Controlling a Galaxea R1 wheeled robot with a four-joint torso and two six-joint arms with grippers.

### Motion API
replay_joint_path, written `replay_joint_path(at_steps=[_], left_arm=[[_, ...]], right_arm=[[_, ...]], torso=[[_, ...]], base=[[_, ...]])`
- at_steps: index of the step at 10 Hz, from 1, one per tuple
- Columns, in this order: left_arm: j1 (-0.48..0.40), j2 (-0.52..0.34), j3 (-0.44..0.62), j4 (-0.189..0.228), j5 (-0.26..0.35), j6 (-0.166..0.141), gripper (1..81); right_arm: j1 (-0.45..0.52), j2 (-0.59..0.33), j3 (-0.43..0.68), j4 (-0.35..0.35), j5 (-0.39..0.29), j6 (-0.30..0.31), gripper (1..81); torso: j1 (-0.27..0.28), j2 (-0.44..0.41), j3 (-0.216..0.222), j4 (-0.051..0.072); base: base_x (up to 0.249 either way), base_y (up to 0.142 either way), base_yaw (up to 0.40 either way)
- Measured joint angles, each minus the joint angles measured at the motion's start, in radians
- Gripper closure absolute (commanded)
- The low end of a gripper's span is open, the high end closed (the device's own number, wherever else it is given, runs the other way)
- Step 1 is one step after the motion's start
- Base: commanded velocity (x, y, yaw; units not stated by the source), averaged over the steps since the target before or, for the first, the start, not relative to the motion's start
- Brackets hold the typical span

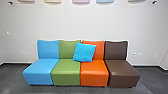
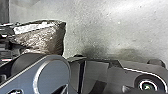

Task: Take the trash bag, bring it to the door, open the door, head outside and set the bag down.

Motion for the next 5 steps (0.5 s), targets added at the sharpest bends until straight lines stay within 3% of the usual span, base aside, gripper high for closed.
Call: replay_joint_path(at_steps=[3, 5], left_arm=[[0.091, 0.031, -0.007, 0.000, -0.050, 0.026, 81.1], [0.136, 0.070, -0.042, 0.000, -0.071, 0.056, 81.1]], right_arm=[[-0.032, 0.036, -0.044, -0.022, 0.001, 0.000, 1.0], [-0.051, 0.051, -0.059, -0.031, 0.000, -0.001, 1.0]], torso=[[-0.069, 0.103, 0.107, 0.000], [-0.103, 0.154, 0.129, 0.000]], base=[[0.000, 0.000, 0.000], [0.000, 0.000, 0.000]])
